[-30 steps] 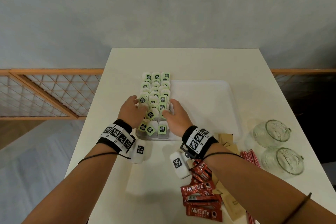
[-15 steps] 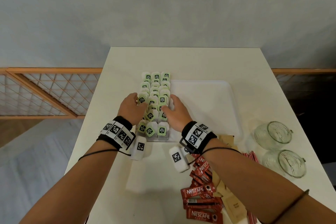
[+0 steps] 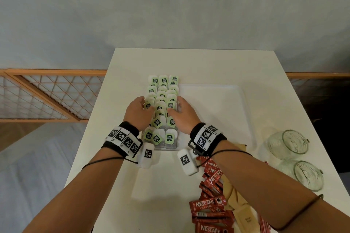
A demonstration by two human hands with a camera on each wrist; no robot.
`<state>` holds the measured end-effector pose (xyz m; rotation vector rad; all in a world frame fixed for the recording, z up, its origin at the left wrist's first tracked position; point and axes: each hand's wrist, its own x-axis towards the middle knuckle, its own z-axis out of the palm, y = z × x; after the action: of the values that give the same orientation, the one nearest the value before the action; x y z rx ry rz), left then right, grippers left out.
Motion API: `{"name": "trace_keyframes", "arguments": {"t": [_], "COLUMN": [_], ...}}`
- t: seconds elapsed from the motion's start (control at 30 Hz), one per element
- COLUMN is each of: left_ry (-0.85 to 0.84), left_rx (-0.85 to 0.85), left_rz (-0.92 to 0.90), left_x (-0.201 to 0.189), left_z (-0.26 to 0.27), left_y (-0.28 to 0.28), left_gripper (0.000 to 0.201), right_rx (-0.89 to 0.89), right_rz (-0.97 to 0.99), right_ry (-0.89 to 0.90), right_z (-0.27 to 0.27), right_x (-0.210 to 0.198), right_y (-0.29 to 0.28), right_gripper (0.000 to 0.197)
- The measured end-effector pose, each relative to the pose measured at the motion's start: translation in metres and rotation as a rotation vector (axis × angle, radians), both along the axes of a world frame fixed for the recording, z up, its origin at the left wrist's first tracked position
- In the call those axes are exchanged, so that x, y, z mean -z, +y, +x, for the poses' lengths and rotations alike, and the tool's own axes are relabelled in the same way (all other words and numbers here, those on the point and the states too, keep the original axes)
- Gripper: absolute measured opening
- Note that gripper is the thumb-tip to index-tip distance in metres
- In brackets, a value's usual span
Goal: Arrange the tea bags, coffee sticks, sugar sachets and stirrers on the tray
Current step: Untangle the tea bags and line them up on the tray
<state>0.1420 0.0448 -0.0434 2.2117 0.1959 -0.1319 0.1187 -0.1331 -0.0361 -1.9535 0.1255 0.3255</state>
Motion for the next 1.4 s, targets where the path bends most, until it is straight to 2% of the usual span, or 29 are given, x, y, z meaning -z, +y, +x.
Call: {"name": "trace_keyframes", "arguments": {"t": [0.07, 0.17, 0.27, 0.33, 0.4, 0.5, 0.6, 0.67, 0.87, 1.0, 1.03, 1.07, 1.1, 1.13, 1.17, 1.23, 1.27, 1.37, 1.4], "left_ry": [-0.006, 0.0, -0.008, 0.003, 0.001, 0.004, 0.008, 0.007, 0.003, 0.011, 0.006, 0.007, -0.002, 0.002, 0.002, 0.008, 0.018, 0.008, 0.01], "left_rx": [-0.015, -0.014, 0.012, 0.015, 0.018, 0.021, 0.02, 0.02, 0.077, 0.062, 0.06, 0.062, 0.064, 0.061, 0.059, 0.065, 0.059, 0.055, 0.056], "left_rz": [-0.006, -0.013, 0.002, 0.006, -0.005, 0.007, 0.004, 0.02, -0.007, 0.0, 0.003, 0.009, 0.018, 0.045, 0.054, 0.06, 0.062, 0.054, 0.054], "left_x": [-0.002, -0.003, -0.002, -0.003, -0.003, -0.002, -0.001, -0.002, -0.008, -0.012, -0.01, -0.009, -0.009, -0.007, -0.007, -0.007, -0.006, -0.007, -0.007], "left_z": [0.003, 0.011, 0.018, 0.02, 0.021, 0.023, 0.026, 0.03, 0.04, 0.044, 0.045, 0.046, 0.047, 0.049, 0.05, 0.052, 0.053, 0.055, 0.055], "left_y": [-0.001, -0.002, -0.004, -0.005, -0.006, -0.004, -0.003, -0.002, -0.004, -0.008, -0.008, -0.008, -0.007, -0.006, -0.006, -0.006, -0.006, -0.008, -0.009], "left_gripper": [0.035, 0.021, 0.029, 0.024, 0.011, 0.022, 0.009, 0.012, 0.007, 0.031, 0.027, 0.012, 0.015, 0.03, 0.035, 0.035, 0.037, 0.041, 0.039], "right_rx": [0.003, -0.011, -0.017, -0.034, -0.054, -0.081, -0.053, -0.024, 0.009, -0.014, -0.026, -0.04, -0.052, -0.045, -0.026, -0.009, -0.005, 0.011, 0.012], "right_rz": [-0.013, -0.024, -0.038, -0.047, -0.048, -0.058, -0.026, -0.018, -0.056, -0.056, -0.052, -0.052, -0.06, -0.07, -0.069, -0.072, -0.061, -0.046, -0.04], "right_ry": [-0.006, 0.003, 0.027, 0.043, 0.039, 0.033, -0.014, -0.008, 0.008, -0.002, -0.009, -0.003, -0.012, -0.01, -0.008, -0.038, -0.036, -0.03, -0.019], "right_z": [0.007, 0.013, 0.015, 0.016, 0.019, 0.023, 0.027, 0.033, 0.05, 0.056, 0.058, 0.059, 0.058, 0.059, 0.059, 0.062, 0.063, 0.065, 0.068], "right_x": [-0.002, -0.003, -0.001, 0.001, 0.003, 0.007, 0.014, 0.014, 0.014, 0.019, 0.02, 0.021, 0.018, 0.021, 0.02, 0.019, 0.017, 0.006, 0.007], "right_y": [-0.005, -0.006, 0.001, 0.004, 0.003, 0.002, 0.003, 0.001, -0.008, -0.006, -0.007, -0.008, -0.006, -0.006, -0.006, -0.01, -0.013, -0.018, -0.018], "right_gripper": [0.035, 0.039, 0.058, 0.065, 0.066, 0.066, 0.068, 0.071, 0.067, 0.069, 0.069, 0.069, 0.069, 0.069, 0.064, 0.036, 0.03, 0.037, 0.034]}}
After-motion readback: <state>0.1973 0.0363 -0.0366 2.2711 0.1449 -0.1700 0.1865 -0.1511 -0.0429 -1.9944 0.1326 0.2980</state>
